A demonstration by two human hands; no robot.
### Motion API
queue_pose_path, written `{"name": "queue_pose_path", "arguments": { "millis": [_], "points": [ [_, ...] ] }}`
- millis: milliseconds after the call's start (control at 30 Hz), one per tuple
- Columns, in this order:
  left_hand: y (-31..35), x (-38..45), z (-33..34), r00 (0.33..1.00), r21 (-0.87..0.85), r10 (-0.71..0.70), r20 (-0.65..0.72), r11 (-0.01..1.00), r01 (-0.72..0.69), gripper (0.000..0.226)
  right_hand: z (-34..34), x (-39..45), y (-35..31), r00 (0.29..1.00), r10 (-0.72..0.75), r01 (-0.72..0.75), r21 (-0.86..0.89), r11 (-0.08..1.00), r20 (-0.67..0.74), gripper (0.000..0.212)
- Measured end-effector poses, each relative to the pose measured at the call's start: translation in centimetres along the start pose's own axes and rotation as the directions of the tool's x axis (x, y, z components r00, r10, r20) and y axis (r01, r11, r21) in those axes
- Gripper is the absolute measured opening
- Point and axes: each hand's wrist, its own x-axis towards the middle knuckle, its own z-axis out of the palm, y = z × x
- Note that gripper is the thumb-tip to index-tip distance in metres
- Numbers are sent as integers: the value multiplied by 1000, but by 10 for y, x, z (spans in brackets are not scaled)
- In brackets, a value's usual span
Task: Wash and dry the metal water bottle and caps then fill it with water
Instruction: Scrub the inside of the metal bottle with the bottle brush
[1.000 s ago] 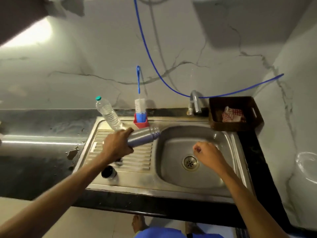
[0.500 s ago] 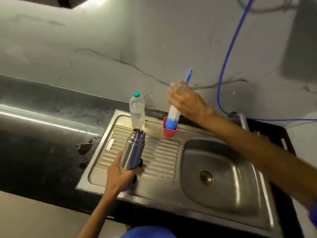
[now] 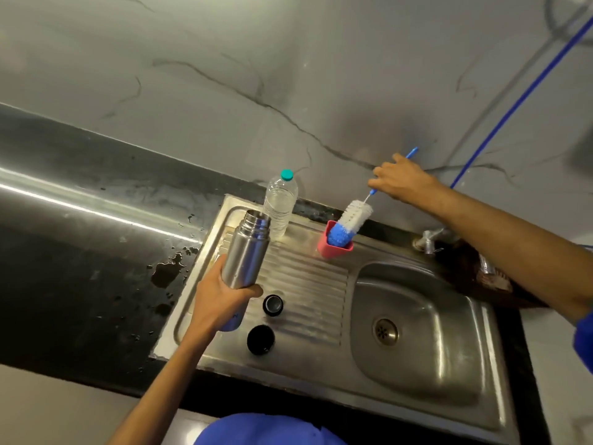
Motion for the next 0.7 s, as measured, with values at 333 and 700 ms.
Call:
{"name": "queue_pose_path", "arguments": {
  "millis": [333, 700],
  "points": [
    [1, 17, 29, 994, 102, 21, 106, 994, -32, 63, -29, -32, -17, 987, 118, -133, 129, 983, 112, 9],
    [1, 12, 48, 986, 78, 39, 160, 996, -52, 64, -34, -53, -30, 973, 206, -224, 195, 955, 106, 16]
  ]
}}
